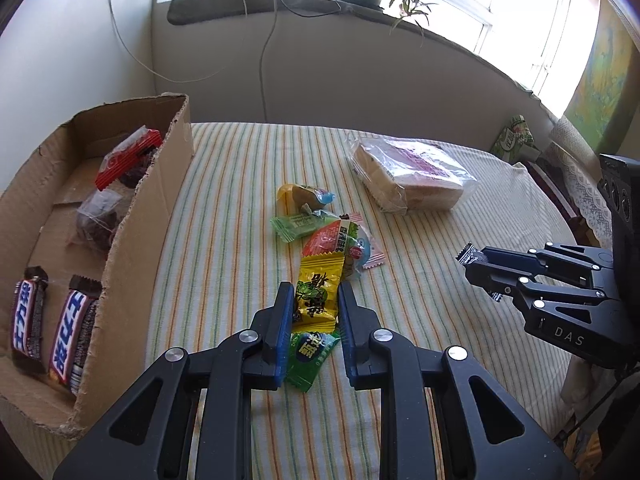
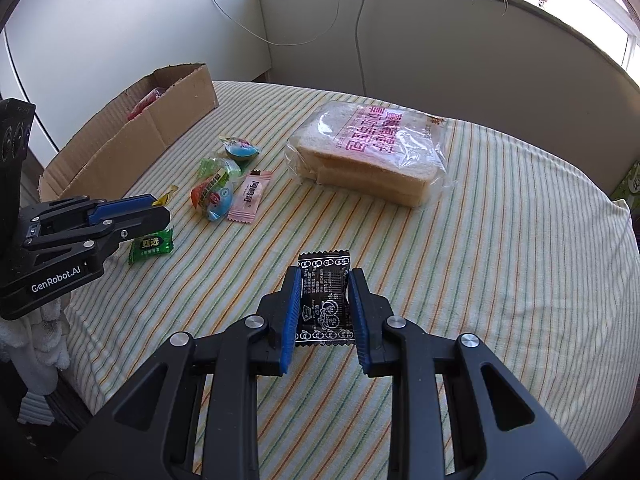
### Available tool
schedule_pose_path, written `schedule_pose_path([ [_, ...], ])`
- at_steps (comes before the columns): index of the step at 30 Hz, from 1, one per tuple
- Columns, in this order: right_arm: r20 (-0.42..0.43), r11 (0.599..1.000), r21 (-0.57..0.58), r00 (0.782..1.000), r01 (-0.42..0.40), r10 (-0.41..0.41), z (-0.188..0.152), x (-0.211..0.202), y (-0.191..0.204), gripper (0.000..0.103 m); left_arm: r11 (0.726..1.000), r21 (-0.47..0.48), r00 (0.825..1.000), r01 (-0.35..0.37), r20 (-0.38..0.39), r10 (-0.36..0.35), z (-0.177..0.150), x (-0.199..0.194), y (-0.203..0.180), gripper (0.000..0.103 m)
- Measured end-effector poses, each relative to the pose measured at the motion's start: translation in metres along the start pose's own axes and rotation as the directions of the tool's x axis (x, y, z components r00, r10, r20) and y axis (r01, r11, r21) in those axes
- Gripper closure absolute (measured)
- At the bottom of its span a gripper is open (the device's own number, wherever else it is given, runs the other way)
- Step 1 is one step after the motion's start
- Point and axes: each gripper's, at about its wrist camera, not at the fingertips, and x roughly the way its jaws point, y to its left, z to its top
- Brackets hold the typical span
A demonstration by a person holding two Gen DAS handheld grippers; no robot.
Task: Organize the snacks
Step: 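Carry the yellow candy into the box with the left tool while the right tool carries the black candy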
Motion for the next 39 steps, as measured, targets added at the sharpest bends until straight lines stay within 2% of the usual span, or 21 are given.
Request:
schedule_pose_path([
  [9,0.042,1.0,-0.028,0.999,-0.013,0.014,0.014,-0.014,0.021,0.078,1.0,-0.01,0.996,-0.023,0.082,0.024,0.009,-0.035,0.013,0.083],
  [21,0.091,0.994,-0.09,0.994,-0.059,0.067,0.042,-0.025,0.069,0.078,0.993,-0.058,0.982,-0.104,0.153,0.112,0.025,-0.061,0.06,0.083],
  [30,0.116,0.984,-0.143,0.985,-0.108,0.125,0.067,-0.019,0.112,0.078,0.982,-0.079,0.968,-0.174,0.168,0.185,0.036,-0.069,0.095,0.083],
  [39,0.121,0.967,-0.196,0.975,-0.16,0.186,0.086,-0.008,0.154,0.078,0.972,-0.103,0.96,-0.209,0.167,0.224,0.051,-0.069,0.127,0.083],
])
